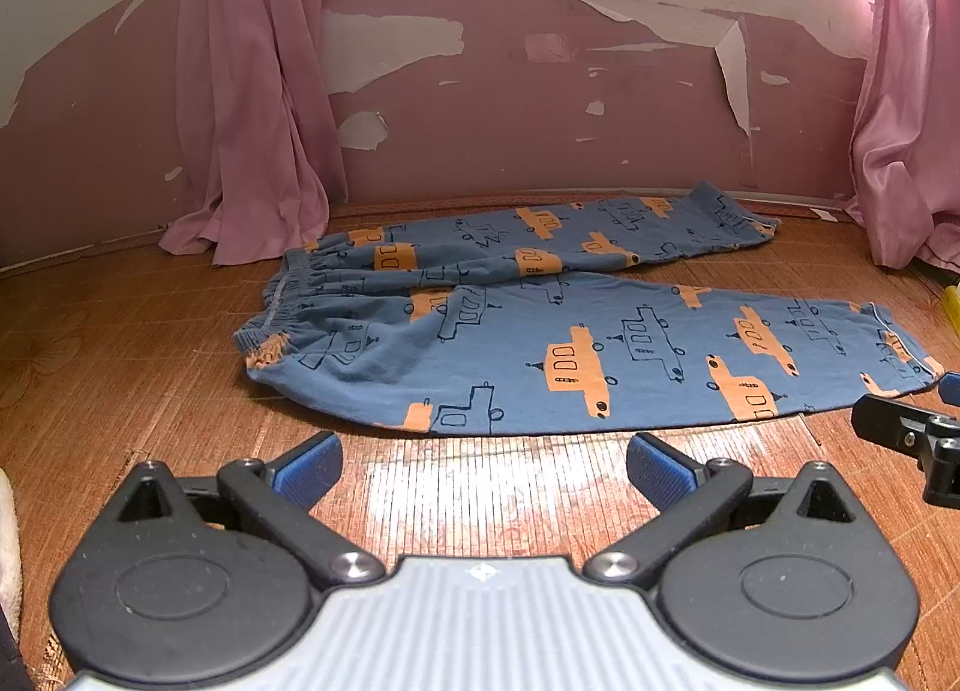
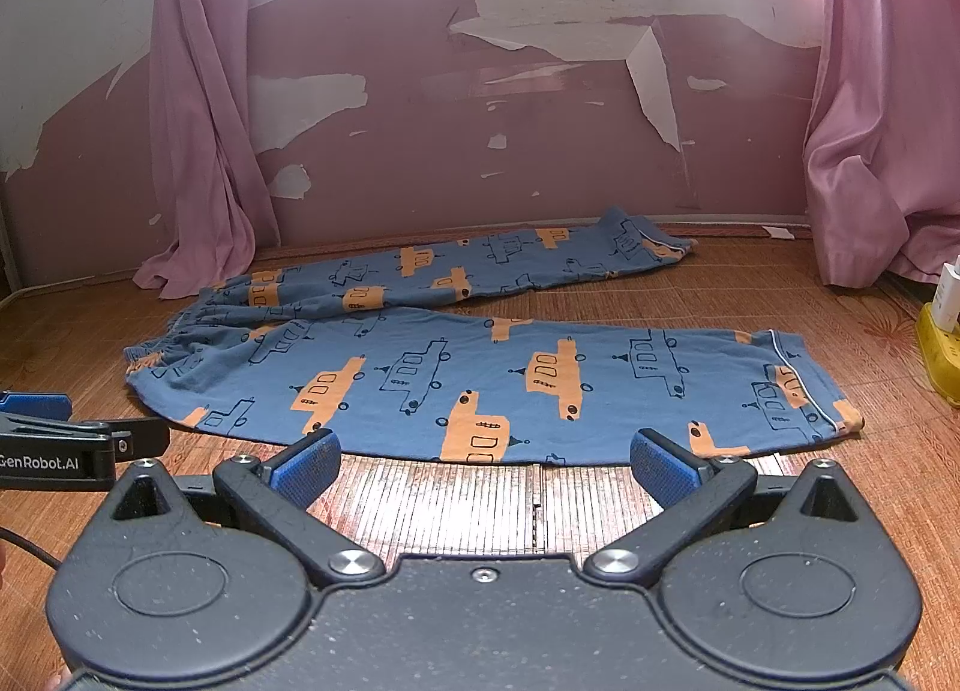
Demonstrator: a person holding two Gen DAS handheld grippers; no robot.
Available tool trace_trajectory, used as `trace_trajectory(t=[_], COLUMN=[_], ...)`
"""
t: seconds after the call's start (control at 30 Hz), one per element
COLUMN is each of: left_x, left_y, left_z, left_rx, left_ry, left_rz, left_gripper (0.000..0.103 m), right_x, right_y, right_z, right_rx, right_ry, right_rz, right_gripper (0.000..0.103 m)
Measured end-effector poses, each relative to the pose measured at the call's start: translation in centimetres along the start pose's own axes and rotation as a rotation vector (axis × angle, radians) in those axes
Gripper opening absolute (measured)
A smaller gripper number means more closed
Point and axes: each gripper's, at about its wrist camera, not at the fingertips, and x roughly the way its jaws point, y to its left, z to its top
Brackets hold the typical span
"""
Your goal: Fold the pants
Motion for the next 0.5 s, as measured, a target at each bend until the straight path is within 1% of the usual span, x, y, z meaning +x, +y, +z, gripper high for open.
trace_trajectory(t=[0.5], left_x=[0.03], left_y=[0.01], left_z=[-0.13], left_rx=[0.002], left_ry=[0.001], left_rz=[0.000], left_gripper=[0.103], right_x=[0.14], right_y=[-0.14], right_z=[-0.02], right_rx=[-0.001], right_ry=[-0.005], right_rz=[-0.007], right_gripper=[0.102])
